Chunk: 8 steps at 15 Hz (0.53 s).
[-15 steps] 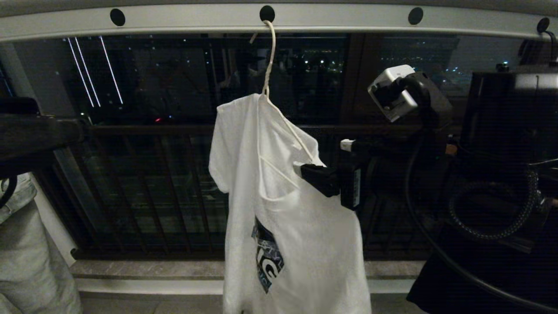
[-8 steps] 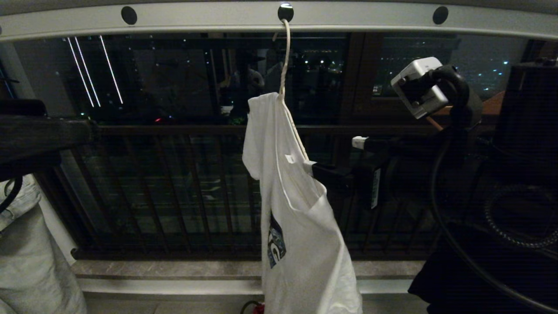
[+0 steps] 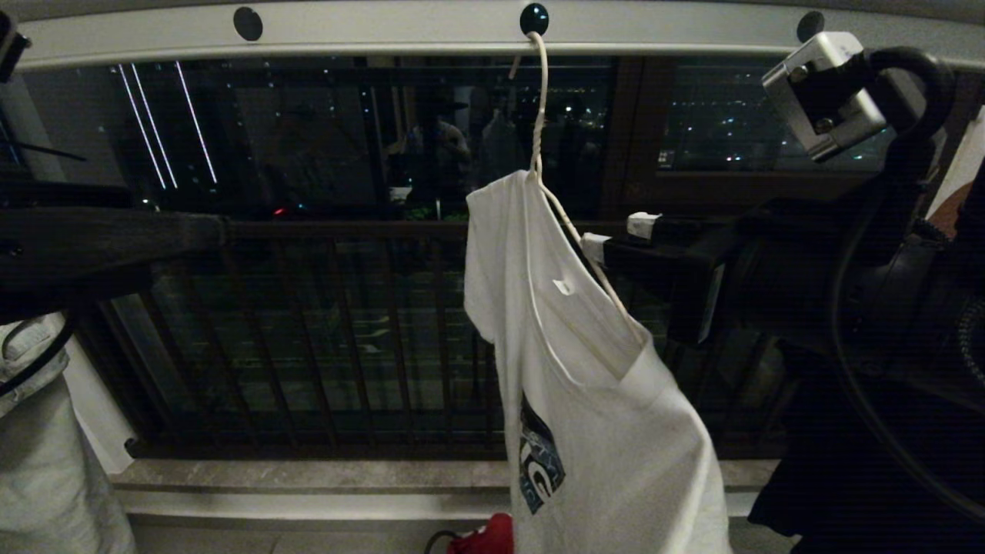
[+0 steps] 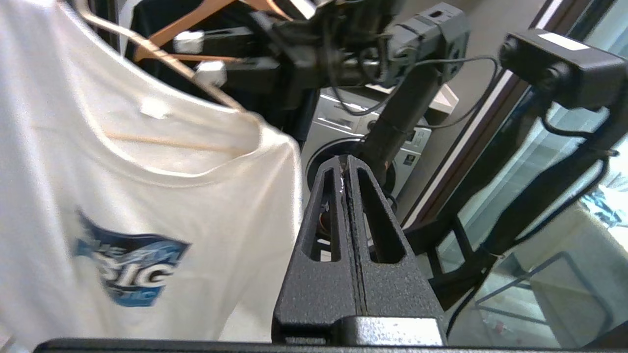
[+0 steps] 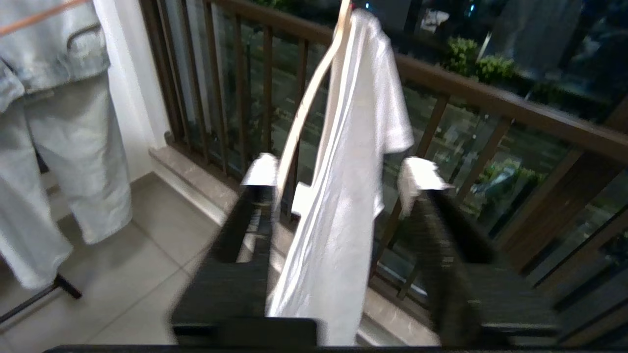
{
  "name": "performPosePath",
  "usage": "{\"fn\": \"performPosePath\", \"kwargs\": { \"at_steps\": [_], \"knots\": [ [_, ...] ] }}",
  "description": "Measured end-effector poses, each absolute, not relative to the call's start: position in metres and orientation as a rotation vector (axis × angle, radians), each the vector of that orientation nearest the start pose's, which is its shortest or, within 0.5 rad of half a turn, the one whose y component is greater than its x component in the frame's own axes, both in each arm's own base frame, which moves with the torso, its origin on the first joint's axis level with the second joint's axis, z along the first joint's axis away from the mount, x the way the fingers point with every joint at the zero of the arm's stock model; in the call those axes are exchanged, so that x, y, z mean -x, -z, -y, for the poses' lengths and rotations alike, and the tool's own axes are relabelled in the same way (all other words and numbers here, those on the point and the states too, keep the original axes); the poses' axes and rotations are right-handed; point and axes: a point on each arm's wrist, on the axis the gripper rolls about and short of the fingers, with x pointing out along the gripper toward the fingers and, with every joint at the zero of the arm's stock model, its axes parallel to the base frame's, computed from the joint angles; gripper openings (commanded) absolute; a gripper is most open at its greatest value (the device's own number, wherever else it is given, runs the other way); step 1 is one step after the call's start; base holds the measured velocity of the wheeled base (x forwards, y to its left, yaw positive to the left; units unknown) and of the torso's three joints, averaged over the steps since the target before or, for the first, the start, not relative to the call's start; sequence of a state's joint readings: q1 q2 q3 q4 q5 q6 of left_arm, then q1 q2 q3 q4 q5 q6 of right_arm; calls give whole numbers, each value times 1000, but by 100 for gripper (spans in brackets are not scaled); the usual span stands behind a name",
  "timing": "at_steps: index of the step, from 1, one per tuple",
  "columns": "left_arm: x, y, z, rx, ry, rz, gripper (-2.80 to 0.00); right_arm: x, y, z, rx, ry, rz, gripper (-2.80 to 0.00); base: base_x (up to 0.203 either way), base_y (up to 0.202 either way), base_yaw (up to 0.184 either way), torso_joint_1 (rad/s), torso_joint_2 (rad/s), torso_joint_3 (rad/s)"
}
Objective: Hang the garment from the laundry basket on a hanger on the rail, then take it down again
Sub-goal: Take the clothes off the clothes rack
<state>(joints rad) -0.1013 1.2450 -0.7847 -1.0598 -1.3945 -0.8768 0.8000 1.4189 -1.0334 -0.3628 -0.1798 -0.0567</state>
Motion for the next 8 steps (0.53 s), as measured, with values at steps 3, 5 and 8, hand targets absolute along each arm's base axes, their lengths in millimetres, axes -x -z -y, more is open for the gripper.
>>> {"fn": "performPosePath", "kwargs": {
  "at_steps": [3, 5, 8],
  "knots": [
    [-169, -319, 39, 316, 1525, -156, -280, -172, -306, -172, 78, -622, 29, -280, 0, 0, 0, 0, 0, 0],
    [-171, -318, 40, 321, 1524, -162, -280, -171, -308, -171, 76, -622, 37, -280, 0, 0, 0, 0, 0, 0],
    [-174, -316, 40, 326, 1522, -169, -280, -170, -309, -170, 78, -623, 40, -280, 0, 0, 0, 0, 0, 0]
  ]
}}
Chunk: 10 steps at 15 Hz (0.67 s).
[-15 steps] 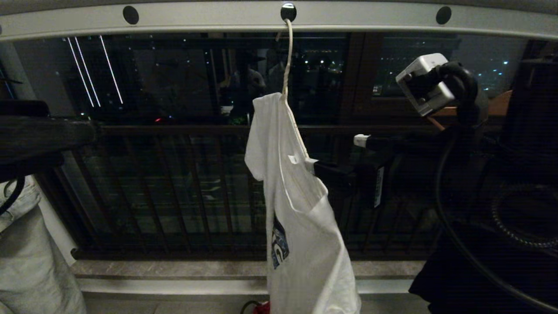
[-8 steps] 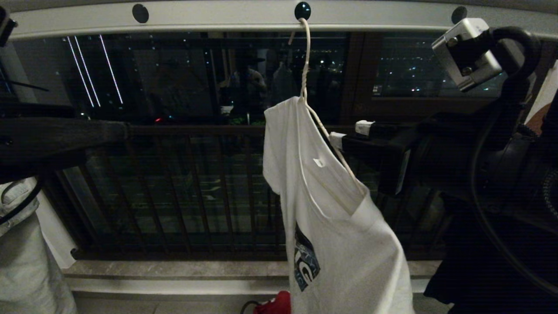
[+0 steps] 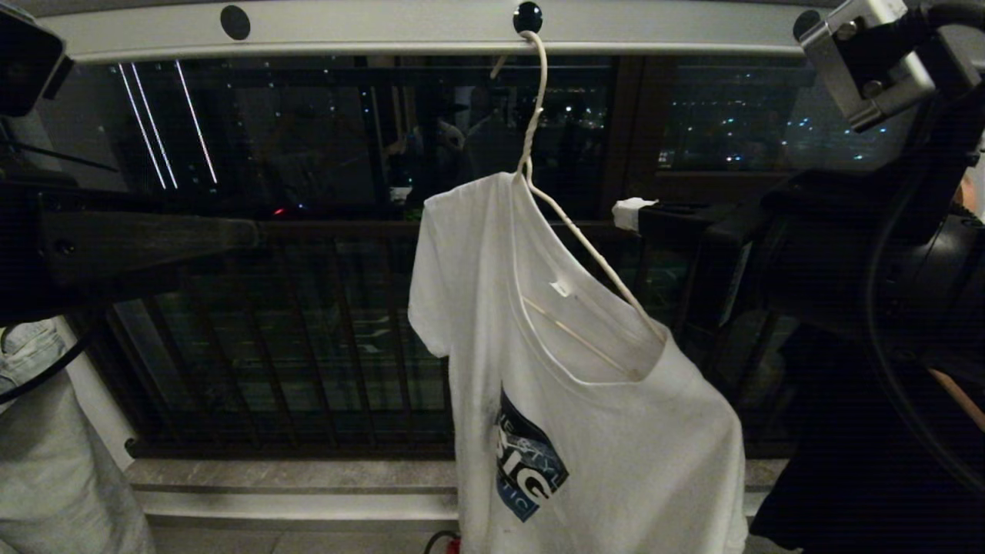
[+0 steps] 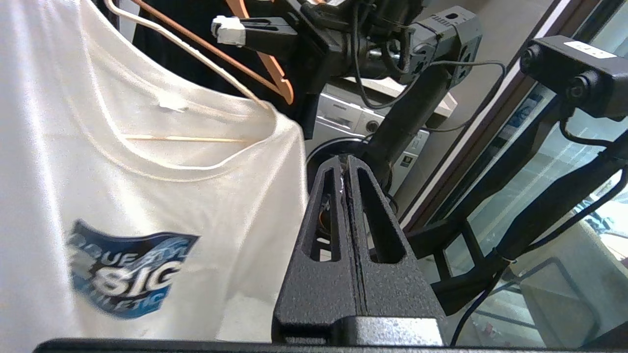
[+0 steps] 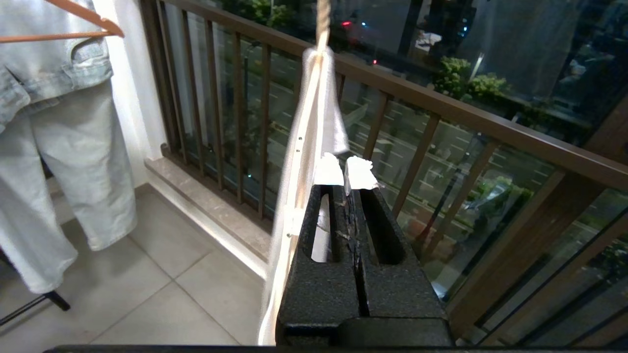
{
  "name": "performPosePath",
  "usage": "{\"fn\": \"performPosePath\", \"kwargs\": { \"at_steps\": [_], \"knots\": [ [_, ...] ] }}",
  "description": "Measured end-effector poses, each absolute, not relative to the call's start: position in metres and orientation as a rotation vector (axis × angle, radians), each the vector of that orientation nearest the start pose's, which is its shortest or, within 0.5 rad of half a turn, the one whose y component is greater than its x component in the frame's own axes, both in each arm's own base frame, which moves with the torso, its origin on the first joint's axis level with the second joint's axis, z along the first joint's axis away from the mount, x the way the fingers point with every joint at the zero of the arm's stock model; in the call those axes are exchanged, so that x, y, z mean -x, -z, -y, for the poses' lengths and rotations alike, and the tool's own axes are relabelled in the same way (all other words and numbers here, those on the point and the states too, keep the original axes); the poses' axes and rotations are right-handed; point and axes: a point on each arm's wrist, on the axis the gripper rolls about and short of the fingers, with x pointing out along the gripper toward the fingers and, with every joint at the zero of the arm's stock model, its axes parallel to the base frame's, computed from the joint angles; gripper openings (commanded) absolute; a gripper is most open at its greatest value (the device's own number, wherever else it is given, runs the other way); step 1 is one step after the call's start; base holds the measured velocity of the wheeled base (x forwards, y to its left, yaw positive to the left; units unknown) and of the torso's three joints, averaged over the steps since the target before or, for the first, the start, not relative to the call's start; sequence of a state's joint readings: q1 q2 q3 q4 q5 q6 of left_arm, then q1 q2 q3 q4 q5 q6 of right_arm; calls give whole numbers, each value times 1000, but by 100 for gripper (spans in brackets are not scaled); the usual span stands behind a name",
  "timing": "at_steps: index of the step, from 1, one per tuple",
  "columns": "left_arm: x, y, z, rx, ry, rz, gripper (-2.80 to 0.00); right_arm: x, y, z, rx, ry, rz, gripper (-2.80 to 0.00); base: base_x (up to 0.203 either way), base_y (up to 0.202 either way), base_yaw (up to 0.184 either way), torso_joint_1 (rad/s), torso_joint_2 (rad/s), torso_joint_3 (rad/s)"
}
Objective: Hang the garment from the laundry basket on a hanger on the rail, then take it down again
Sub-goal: Take the clothes off the clothes rack
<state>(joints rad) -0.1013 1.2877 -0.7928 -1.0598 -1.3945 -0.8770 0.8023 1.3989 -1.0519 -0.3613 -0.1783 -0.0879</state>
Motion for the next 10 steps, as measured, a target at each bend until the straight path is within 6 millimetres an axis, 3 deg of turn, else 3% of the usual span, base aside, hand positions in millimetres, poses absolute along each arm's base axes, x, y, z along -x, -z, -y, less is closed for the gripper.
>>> {"fn": "performPosePath", "kwargs": {
  "at_steps": [3, 5, 10],
  "knots": [
    [-177, -315, 40, 333, 1521, -177, -280, -168, -310, -169, 79, -627, 39, -280, 0, 0, 0, 0, 0, 0],
    [-181, -313, 41, 340, 1519, -185, -280, -165, -308, -166, 96, -635, 5, 0, 0, 0, 0, 0, 0, 0],
    [-198, -308, 42, 376, 1497, -209, -280, -162, -308, -165, 108, -697, -22, 0, 0, 0, 0, 0, 0, 0]
  ]
}}
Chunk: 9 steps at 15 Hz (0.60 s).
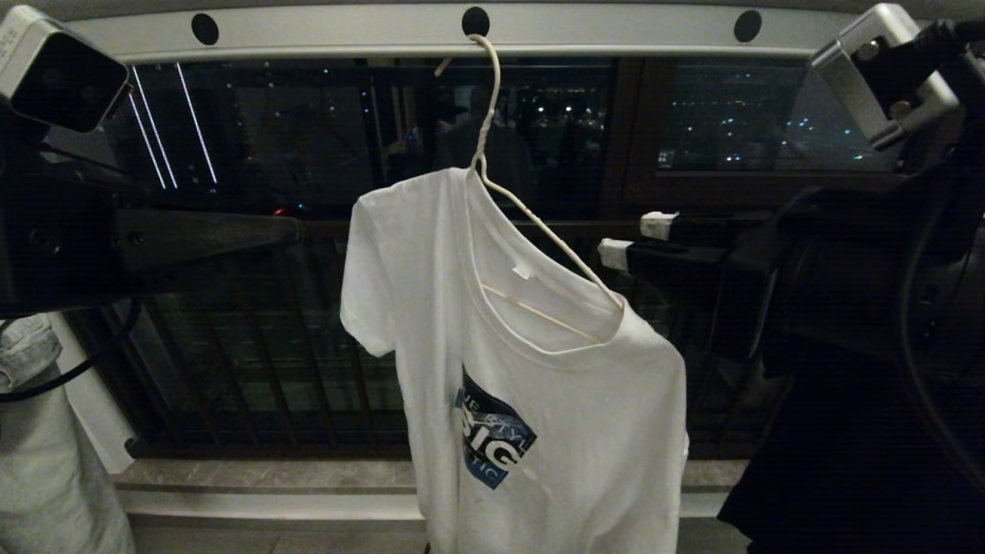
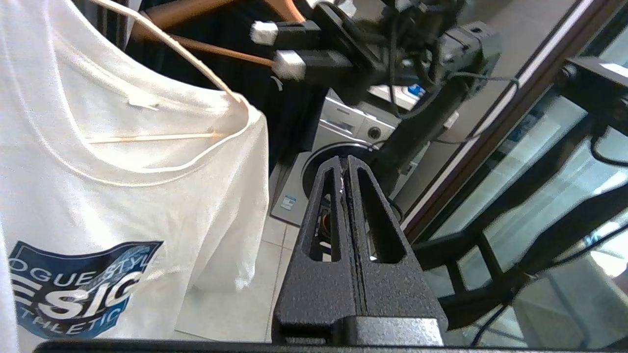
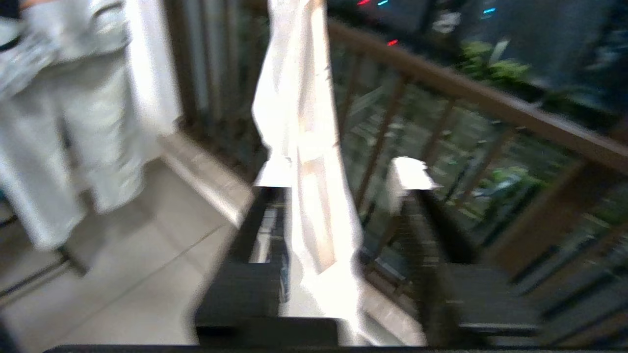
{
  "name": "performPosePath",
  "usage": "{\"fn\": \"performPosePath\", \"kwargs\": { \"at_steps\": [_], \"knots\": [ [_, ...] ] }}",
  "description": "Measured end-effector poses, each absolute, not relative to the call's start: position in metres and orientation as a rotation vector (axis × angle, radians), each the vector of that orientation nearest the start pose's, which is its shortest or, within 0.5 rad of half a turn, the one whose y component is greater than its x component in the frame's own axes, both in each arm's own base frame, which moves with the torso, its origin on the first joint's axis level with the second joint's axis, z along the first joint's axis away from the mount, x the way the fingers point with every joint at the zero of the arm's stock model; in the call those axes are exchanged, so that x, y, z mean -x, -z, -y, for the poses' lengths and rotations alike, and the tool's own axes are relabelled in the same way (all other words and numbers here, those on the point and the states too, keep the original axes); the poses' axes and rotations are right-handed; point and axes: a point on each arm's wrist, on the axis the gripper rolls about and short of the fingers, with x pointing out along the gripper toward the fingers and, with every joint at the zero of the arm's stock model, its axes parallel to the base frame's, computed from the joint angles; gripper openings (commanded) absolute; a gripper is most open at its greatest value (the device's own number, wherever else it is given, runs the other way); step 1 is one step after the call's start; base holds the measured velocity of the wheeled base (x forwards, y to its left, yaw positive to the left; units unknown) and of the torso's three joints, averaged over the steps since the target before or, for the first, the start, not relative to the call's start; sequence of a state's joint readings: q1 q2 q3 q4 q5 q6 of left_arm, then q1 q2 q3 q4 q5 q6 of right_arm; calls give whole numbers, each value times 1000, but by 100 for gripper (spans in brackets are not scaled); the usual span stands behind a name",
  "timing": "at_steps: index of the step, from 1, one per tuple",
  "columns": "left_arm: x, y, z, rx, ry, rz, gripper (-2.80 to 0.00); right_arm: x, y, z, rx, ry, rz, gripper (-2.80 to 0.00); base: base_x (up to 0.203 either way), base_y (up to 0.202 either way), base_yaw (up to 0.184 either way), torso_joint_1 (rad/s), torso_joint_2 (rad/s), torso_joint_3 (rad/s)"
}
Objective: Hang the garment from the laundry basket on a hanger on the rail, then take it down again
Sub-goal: Take the clothes off the clothes rack
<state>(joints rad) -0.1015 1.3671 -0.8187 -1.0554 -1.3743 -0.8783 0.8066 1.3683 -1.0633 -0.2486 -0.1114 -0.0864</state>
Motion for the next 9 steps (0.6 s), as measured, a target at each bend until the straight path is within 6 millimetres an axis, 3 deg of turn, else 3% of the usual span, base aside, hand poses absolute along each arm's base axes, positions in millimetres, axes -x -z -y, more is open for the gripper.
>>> {"fn": "performPosePath", "kwargs": {
  "at_steps": [9],
  "knots": [
    [-203, -306, 43, 384, 1492, -217, -280, -187, -304, -193, 184, -757, -23, 0, 0, 0, 0, 0, 0, 0]
  ]
}}
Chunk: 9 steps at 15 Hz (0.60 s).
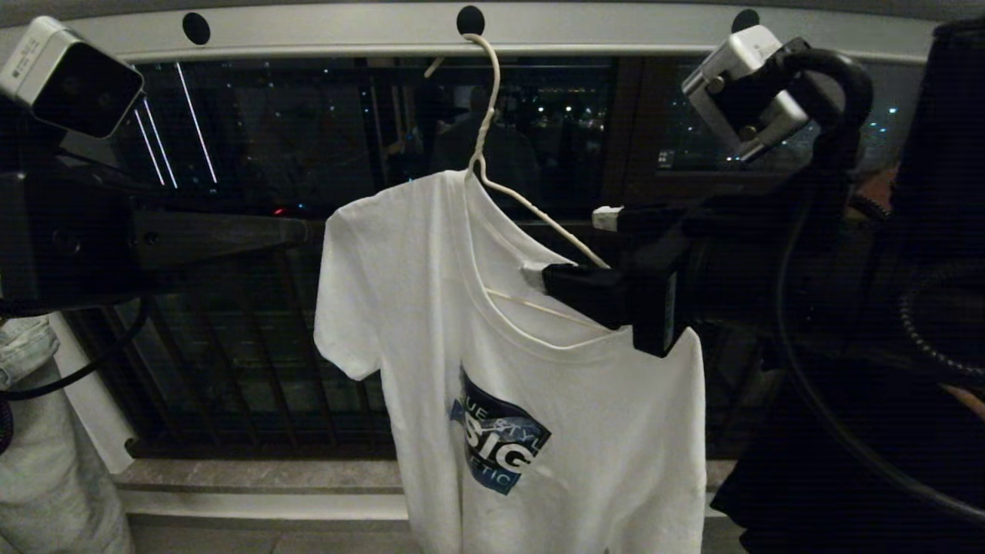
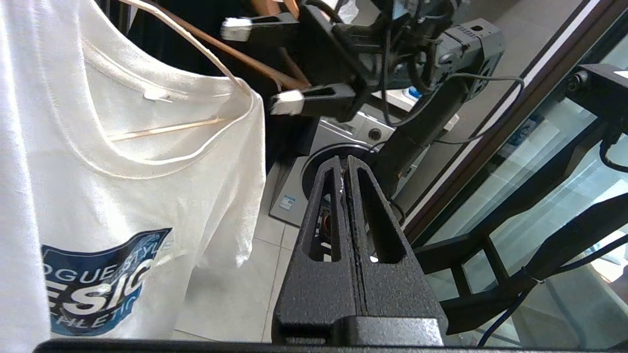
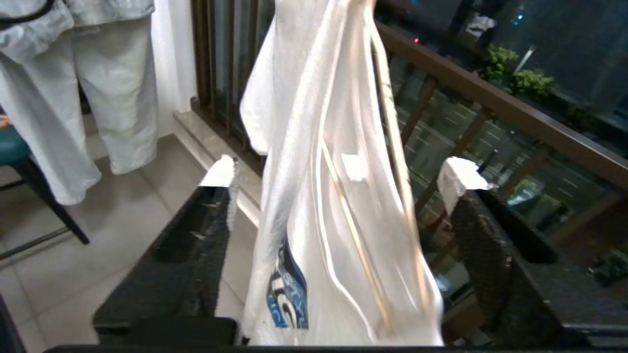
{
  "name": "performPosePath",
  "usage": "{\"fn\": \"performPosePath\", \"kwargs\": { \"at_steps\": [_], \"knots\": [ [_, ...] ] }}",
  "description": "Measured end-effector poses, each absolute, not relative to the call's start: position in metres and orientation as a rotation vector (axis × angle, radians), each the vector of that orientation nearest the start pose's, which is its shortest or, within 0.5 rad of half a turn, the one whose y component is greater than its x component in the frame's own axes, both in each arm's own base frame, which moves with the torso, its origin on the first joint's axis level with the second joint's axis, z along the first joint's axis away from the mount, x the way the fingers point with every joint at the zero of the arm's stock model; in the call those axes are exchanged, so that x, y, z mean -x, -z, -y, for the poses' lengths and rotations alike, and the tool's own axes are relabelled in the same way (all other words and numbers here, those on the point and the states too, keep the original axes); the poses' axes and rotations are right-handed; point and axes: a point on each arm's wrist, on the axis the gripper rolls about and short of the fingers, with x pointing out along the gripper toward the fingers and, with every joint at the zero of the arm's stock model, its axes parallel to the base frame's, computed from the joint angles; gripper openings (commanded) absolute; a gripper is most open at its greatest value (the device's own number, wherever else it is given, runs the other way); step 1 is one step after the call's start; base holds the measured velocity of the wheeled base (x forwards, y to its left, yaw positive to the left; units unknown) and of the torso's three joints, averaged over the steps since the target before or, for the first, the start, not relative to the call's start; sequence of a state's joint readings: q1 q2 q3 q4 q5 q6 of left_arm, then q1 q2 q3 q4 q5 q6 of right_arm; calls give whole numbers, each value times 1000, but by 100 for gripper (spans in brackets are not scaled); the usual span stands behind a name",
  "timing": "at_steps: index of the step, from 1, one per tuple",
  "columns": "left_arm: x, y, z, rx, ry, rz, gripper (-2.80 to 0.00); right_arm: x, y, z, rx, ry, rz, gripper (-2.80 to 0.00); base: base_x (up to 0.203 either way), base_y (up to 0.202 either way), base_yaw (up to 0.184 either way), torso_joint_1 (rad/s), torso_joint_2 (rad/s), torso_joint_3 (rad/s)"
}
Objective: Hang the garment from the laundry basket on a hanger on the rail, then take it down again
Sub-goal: Take the clothes off the clothes rack
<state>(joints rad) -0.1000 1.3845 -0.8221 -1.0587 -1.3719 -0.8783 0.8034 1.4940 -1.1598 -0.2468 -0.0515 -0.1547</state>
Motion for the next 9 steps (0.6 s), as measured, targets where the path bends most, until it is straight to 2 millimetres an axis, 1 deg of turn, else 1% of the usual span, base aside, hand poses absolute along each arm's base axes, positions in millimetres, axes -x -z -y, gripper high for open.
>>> {"fn": "performPosePath", "kwargs": {
  "at_steps": [5, 6, 9],
  "knots": [
    [-203, -306, 42, 382, 1492, -214, -280, -210, -304, -196, 204, -757, -21, 0, 0, 0, 0, 0, 0, 0],
    [-202, -306, 42, 382, 1492, -214, -280, -215, -304, -197, 204, -749, -22, -280, 0, 0, 0, 0, 0, 0],
    [-200, -308, 41, 377, 1488, -205, -280, -229, -306, -198, 201, -753, -17, -280, 0, 0, 0, 0, 0, 0]
  ]
}}
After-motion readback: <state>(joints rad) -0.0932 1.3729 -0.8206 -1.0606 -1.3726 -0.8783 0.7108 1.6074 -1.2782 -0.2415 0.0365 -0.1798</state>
